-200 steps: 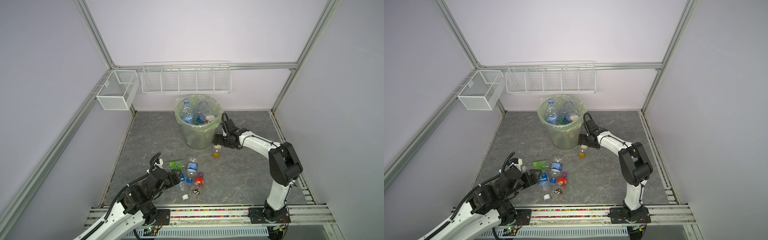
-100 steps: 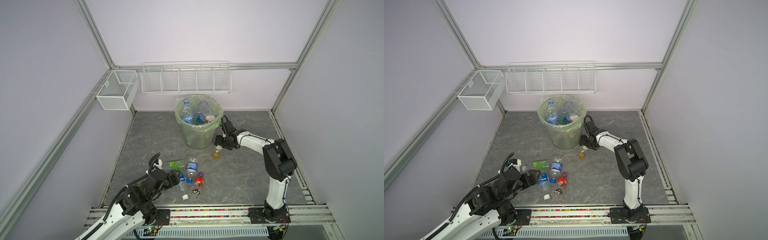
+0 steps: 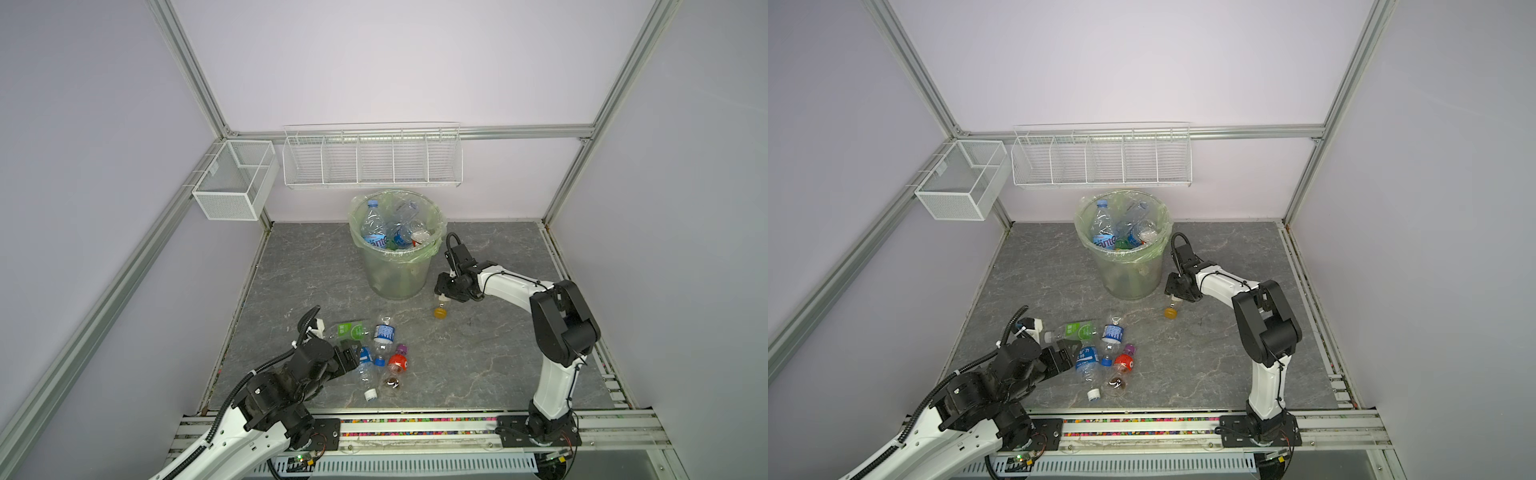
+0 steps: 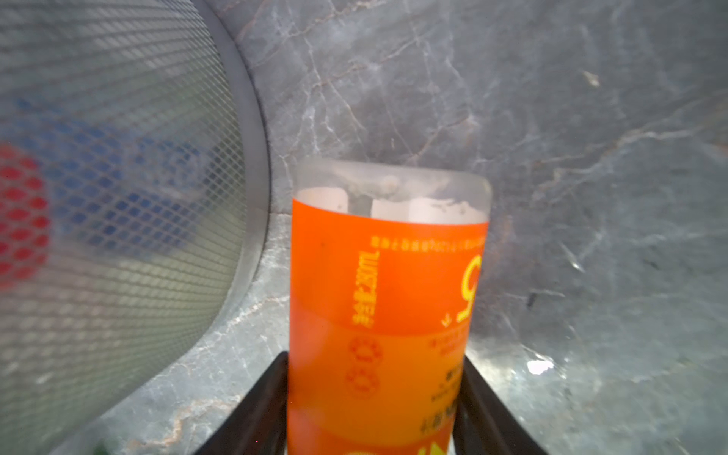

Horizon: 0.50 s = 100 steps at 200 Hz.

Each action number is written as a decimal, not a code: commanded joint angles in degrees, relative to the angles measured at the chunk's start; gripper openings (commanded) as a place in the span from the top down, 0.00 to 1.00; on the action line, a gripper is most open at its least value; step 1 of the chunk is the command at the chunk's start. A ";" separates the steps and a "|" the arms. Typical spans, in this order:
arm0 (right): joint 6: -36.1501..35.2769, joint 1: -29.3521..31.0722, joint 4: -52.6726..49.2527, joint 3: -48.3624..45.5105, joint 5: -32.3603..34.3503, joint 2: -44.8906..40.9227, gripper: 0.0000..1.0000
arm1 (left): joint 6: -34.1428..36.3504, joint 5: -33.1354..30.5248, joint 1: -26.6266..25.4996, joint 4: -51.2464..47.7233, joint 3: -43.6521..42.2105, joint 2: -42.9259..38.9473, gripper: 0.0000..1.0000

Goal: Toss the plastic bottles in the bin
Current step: 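Lower the right gripper over the orange NFC bottle beside the wastebasket, then close the right gripper on the orange NFC bottle and lift it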

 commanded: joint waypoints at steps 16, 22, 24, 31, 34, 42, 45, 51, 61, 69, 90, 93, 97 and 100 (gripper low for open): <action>-0.88 -0.34 -2.63 -3.36 2.67 -5.03 0.57 | -0.76 -1.19 -0.33 -0.95 -0.51 -0.09 0.04; -0.93 -0.32 -2.66 -3.68 2.84 -5.72 0.58 | -0.79 -1.24 -0.39 -0.89 -0.51 -0.10 0.04; -0.95 -0.31 -2.67 -3.72 2.97 -5.93 0.59 | -0.74 -1.21 -0.38 -0.81 -0.51 -0.10 0.04; -0.97 -0.32 -2.90 -3.95 3.13 -6.62 0.61 | -0.76 -1.19 -0.34 -0.75 -0.51 -0.01 0.04; -1.05 -0.39 -2.92 -4.04 3.20 -6.96 0.62 | -0.80 -1.20 -0.34 -0.71 -0.51 0.04 0.04; -1.15 -0.26 -3.07 -4.25 3.35 -7.74 0.66 | -0.79 -1.20 -0.37 -0.55 -0.46 0.08 0.04; -1.09 -0.23 -3.15 -4.33 3.28 -8.12 0.67 | -0.74 -1.18 -0.39 -0.47 -0.50 0.17 0.04; -1.29 -0.22 -3.17 -4.44 3.31 -8.68 0.72 | -0.74 -1.14 -0.34 -0.44 -0.48 0.28 0.04; -1.50 -0.14 -3.34 -4.54 3.41 -9.57 0.77 | -0.73 -1.03 -0.31 -0.27 -0.49 0.34 0.04; -1.68 -0.13 -3.42 -4.62 3.40 -10.25 0.81 | -0.78 -1.06 -0.33 -0.18 -0.50 0.47 0.04; -1.91 -0.18 -3.85 -4.71 4.37 -11.83 0.89 | -0.73 -0.97 -0.38 0.00 -0.51 0.52 0.04; -1.91 -0.14 -4.01 -4.77 4.58 -12.09 0.89 | -0.81 -0.85 -0.36 0.01 -0.45 0.52 0.04; -1.93 -0.14 -4.11 -4.84 4.94 -12.47 0.90 | -0.82 -0.86 -0.32 -0.04 -0.42 0.56 0.04; -1.92 -0.13 -4.21 -4.88 5.24 -12.79 0.90 | -0.75 -0.90 -0.39 -0.08 -0.42 0.52 0.04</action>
